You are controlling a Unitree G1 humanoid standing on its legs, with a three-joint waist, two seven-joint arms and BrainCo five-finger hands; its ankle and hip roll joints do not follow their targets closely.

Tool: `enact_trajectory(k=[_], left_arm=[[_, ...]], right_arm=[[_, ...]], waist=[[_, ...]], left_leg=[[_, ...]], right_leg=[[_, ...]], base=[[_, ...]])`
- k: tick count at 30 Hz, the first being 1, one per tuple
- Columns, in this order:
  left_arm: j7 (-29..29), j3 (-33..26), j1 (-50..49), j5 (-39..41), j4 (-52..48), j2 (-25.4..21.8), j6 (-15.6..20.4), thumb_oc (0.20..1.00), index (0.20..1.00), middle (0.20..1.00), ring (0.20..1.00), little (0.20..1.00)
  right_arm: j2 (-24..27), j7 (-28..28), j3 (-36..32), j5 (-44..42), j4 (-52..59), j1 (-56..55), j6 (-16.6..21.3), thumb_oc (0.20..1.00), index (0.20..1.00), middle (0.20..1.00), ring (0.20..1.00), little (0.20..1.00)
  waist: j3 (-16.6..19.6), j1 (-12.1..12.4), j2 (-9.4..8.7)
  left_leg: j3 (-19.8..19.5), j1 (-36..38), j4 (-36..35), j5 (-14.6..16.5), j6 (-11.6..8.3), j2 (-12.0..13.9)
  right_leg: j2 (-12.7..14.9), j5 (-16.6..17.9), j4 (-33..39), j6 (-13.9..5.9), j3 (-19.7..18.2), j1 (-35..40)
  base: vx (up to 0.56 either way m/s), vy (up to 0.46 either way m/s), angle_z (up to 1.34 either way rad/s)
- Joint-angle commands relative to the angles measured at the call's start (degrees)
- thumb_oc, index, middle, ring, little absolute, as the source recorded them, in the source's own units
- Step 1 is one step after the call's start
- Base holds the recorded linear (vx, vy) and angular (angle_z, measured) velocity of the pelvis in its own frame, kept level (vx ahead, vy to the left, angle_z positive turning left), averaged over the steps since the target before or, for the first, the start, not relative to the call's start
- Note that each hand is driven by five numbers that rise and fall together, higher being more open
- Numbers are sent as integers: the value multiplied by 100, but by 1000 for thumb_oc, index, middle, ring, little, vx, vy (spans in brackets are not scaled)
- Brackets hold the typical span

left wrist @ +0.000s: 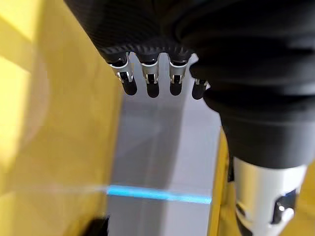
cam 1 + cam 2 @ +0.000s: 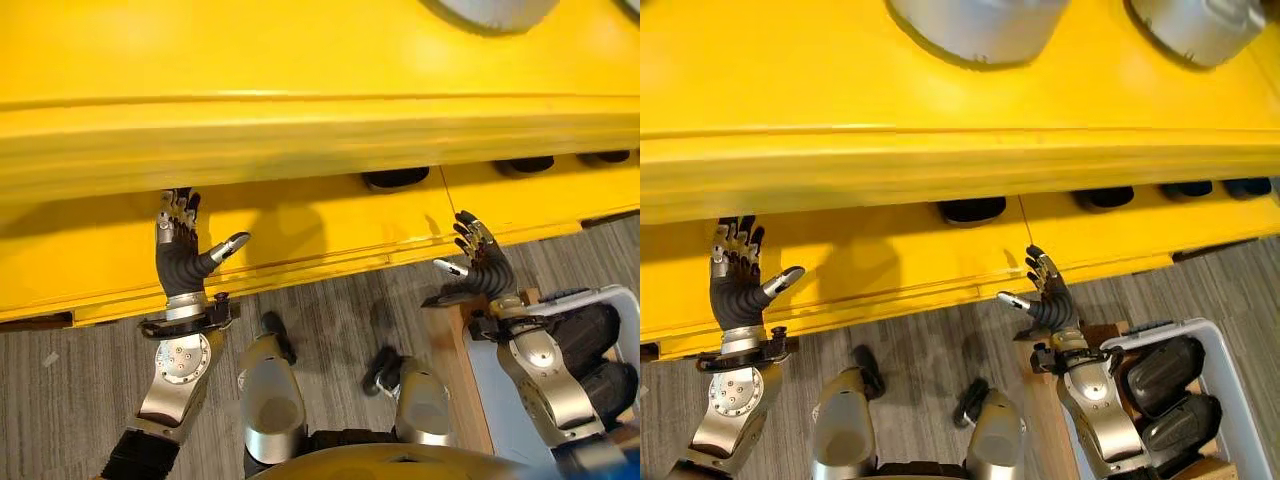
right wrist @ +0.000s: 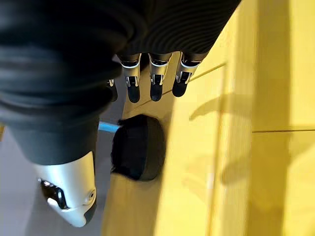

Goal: Move parts from the plastic box to the shelf.

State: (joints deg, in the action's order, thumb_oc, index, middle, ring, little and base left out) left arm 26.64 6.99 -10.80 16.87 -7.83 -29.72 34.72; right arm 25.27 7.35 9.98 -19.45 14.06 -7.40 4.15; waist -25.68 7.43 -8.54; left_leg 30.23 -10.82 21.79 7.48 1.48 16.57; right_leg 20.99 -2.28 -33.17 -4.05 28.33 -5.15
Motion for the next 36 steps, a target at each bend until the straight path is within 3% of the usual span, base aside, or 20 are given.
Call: enact_trajectory(k=[1, 6, 10, 15, 26, 31, 36], left_arm=[[28, -274, -157, 18, -483, 92, 630, 1000, 1000, 1000, 1000, 1000], [-670, -59, -207, -73, -652, 204, 629, 1000, 1000, 1000, 1000, 1000], [-1208, 219, -179, 20, -761, 208, 552, 1000, 1000, 1000, 1000, 1000], [-1333, 370, -310, 381, -781, 161, 533, 1000, 1000, 1000, 1000, 1000], [-1894, 589, -416, 710, -666, 168, 348, 1000, 1000, 1000, 1000, 1000], [-1725, 533, -426, 683, -715, 105, 606, 1000, 1000, 1000, 1000, 1000], [-1391, 569, -249, 268, -808, 12, 834, 1000, 1000, 1000, 1000, 1000]], right_arm=[[146, 159, -72, -214, -8, 315, 215, 1000, 1000, 1000, 1000, 1000], [210, 476, -204, -219, 86, 158, 241, 1000, 1000, 1000, 1000, 1000], [285, 842, -406, -132, 149, -38, 316, 1000, 1000, 1000, 1000, 1000], [409, 1237, -614, -16, 64, -117, 387, 1000, 1000, 1000, 1000, 1000], [533, 1777, -700, -193, -132, -221, 427, 1000, 1000, 1000, 1000, 1000], [644, 1620, -656, 28, -117, -273, 441, 1000, 1000, 1000, 1000, 1000], [797, 1867, -512, 165, -188, -261, 571, 1000, 1000, 1000, 1000, 1000]], waist=[[434, 113, 65], [559, -66, 120], [614, -314, 283], [637, -559, 502], [738, -935, 609], [785, -1039, 689], [837, -1193, 772]], left_leg=[[-284, 413, -51, -56, -201, -71], [-257, 497, -434, -519, -560, 120], [-114, 690, -758, -703, -673, 188], [81, 929, -977, -839, -770, 327], [348, 1077, -946, -983, -939, 719], [478, 1122, -901, -1257, -1107, 901], [627, 1169, -892, -1715, -1348, 1203]], right_leg=[[-567, -495, 1306, -316, 70, 711], [-892, -417, 1967, -351, -74, 868], [-904, -416, 1972, -344, -117, 774], [-908, -487, 1863, -275, -124, 649], [-1002, -656, 1601, -94, -267, 422], [-1003, -628, 1692, -78, -289, 386], [-1071, -689, 1734, 11, -368, 334]], base=[[110, -637, -6], [20, -194, -60], [-10, -53, -35], [-16, -71, -28], [-7, -113, -28], [4, -90, -46], [35, -115, -60]])
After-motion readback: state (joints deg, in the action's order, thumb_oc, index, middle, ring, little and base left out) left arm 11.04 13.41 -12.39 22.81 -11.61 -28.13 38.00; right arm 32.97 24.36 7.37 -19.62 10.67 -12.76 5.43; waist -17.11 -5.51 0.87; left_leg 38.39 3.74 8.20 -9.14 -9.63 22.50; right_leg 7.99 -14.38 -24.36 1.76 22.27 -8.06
